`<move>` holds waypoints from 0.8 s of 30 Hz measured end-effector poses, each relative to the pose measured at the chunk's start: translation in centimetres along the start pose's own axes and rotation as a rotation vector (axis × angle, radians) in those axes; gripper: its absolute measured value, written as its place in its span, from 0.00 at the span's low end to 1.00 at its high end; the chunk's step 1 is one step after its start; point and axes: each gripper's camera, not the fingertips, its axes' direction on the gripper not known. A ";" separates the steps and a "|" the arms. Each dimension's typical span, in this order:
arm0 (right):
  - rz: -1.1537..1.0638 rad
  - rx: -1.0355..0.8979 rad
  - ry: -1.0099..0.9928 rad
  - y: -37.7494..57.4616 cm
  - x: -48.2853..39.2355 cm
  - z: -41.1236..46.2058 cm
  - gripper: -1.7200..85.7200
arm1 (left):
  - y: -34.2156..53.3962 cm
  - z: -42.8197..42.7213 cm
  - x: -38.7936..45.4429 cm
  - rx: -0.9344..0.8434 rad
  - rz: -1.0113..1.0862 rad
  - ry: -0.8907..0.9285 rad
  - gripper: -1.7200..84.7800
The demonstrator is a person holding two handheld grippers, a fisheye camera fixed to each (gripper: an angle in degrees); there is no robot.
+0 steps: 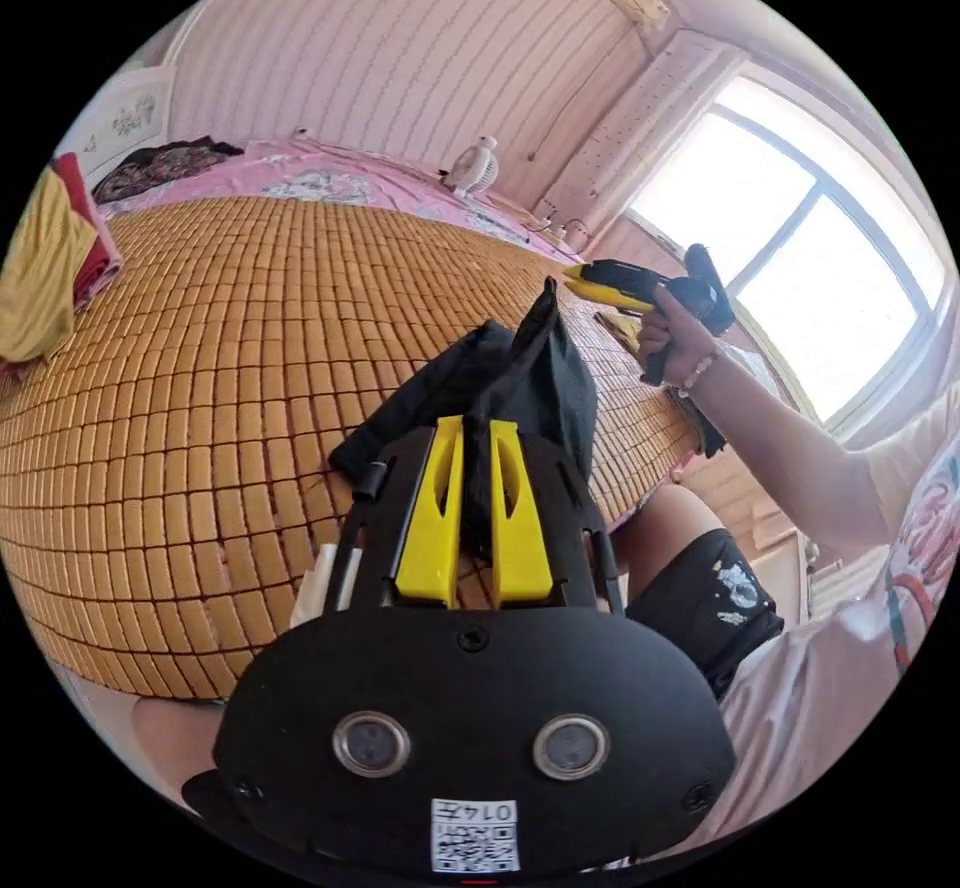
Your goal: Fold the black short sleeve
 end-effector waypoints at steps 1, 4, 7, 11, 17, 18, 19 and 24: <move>-0.018 -0.003 -0.019 -0.8 -0.6 2.0 0.10 | -0.3 0.7 -2.1 -0.039 -0.083 -0.062 0.07; -0.054 -0.094 0.085 -1.7 -1.7 6.4 0.11 | -0.1 2.2 -6.0 -0.122 -0.228 -0.113 0.08; -0.158 -0.184 0.214 -1.6 -3.0 8.8 0.12 | -0.2 1.9 -6.0 -0.122 -0.223 -0.122 0.08; -0.276 -0.243 0.356 -1.8 -4.6 11.0 0.12 | -1.1 1.7 -3.5 -0.110 -0.124 -0.186 0.09; -0.345 -0.275 0.378 -3.6 -6.6 14.6 0.16 | -1.7 2.5 -0.8 -0.120 -0.032 -0.237 0.16; -0.365 -0.303 0.382 -3.8 -7.0 15.6 0.16 | -1.6 2.7 -0.5 -0.128 -0.021 -0.258 0.17; -0.387 -0.344 0.396 -3.7 -7.2 16.8 0.16 | -1.4 3.2 0.0 -0.149 -0.006 -0.306 0.17; -0.445 -0.323 0.386 -3.1 -8.3 17.4 0.11 | -0.3 4.4 2.4 -0.189 0.053 -0.401 0.10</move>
